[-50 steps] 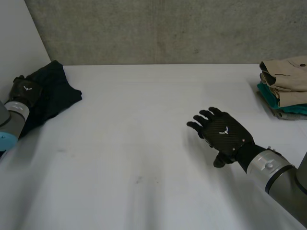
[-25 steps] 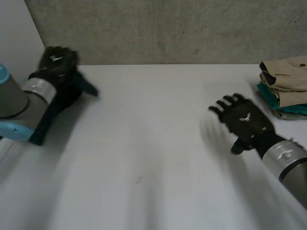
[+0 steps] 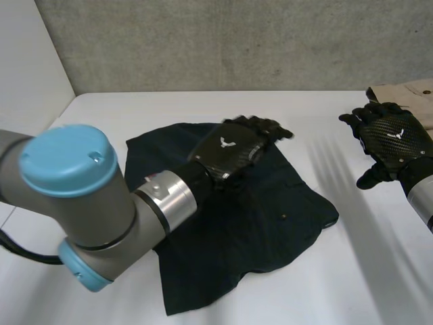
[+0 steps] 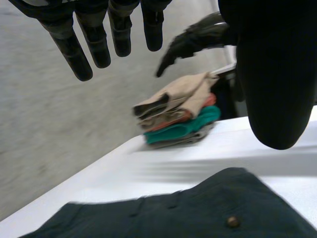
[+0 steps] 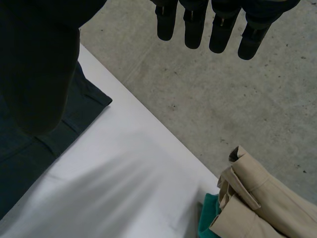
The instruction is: Fold the laundry.
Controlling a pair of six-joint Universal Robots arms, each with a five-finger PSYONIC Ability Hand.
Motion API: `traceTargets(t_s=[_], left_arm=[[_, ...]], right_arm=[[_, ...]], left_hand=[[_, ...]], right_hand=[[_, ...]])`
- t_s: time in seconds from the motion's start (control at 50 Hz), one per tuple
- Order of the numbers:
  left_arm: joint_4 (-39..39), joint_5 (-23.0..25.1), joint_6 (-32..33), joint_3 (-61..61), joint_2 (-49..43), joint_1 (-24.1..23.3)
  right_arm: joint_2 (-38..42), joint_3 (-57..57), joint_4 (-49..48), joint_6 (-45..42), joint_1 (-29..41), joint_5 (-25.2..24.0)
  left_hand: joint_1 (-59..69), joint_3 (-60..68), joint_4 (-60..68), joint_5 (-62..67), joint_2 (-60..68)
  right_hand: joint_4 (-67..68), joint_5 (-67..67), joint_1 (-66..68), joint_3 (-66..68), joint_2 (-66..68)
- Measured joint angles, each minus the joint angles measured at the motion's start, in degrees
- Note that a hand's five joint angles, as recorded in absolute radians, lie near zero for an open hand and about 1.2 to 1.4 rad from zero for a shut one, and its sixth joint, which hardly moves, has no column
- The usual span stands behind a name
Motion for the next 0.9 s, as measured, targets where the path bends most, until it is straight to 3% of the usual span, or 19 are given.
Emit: traceTargets(t_s=[0.18, 0.24, 0.32, 0.44, 0.52, 0.56, 0.62, 0.9], left_arm=[[-13.7, -19.3, 0.1, -1.8, 7.6, 0.4], [-18.8, -27.6, 0.1, -4.9, 9.5, 0.2], [-21.5, -34.1, 0.1, -10.1, 10.6, -1.6], [-19.7, -36.8, 0.2, -17.1, 10.2, -6.4], [-17.4, -37.0, 0.2, -19.6, 9.6, -8.2], [-16.5, -37.0, 0.2, -20.2, 9.1, -8.7], [-15.8, -37.0, 0.2, -20.3, 8.2, -9.4], [-15.5, -37.0, 0.2, -19.3, 3.0, -13.2]], right_arm=[[0.2, -3.5, 11.9, -3.1, 0.4, -2.0], [1.3, -4.2, 16.9, -6.5, 0.6, -4.3], [5.2, -4.4, 19.5, -12.8, 0.9, -6.8], [13.2, -4.7, 19.2, -23.5, 1.3, -8.6], [16.5, -4.9, 17.4, -27.0, 1.5, -9.0], [17.8, -5.0, 15.9, -27.6, 1.8, -9.3], [18.9, -5.0, 13.9, -27.6, 2.2, -9.6], [19.4, -4.0, 10.3, -21.0, 3.1, -9.8]], left_hand=[[0.5, 0.4, 0.3, 0.6, 0.4], [2.4, 1.0, 1.6, 2.1, 1.6], [2.4, 1.1, 1.9, 2.1, 1.6], [10.0, 8.1, 8.6, 9.1, 8.5], [19.1, 17.3, 17.6, 17.9, 17.6], [23.4, 21.4, 21.9, 22.1, 21.7], [24.2, 22.5, 23.0, 23.1, 22.8], [17.5, 15.9, 15.7, 15.7, 15.9]], right_hand=[[0.0, 0.0, 0.0, 0.0, 0.0], [0.0, 0.0, 0.0, 0.0, 0.0], [0.0, 0.0, 0.0, 0.0, 0.0], [1.8, 2.1, 0.3, 1.8, 1.5], [13.5, 13.1, 12.1, 13.6, 13.4], [36.3, 36.7, 34.5, 36.6, 37.2], [52.4, 52.3, 47.7, 52.5, 53.3], [56.3, 55.6, 50.3, 55.8, 55.2]])
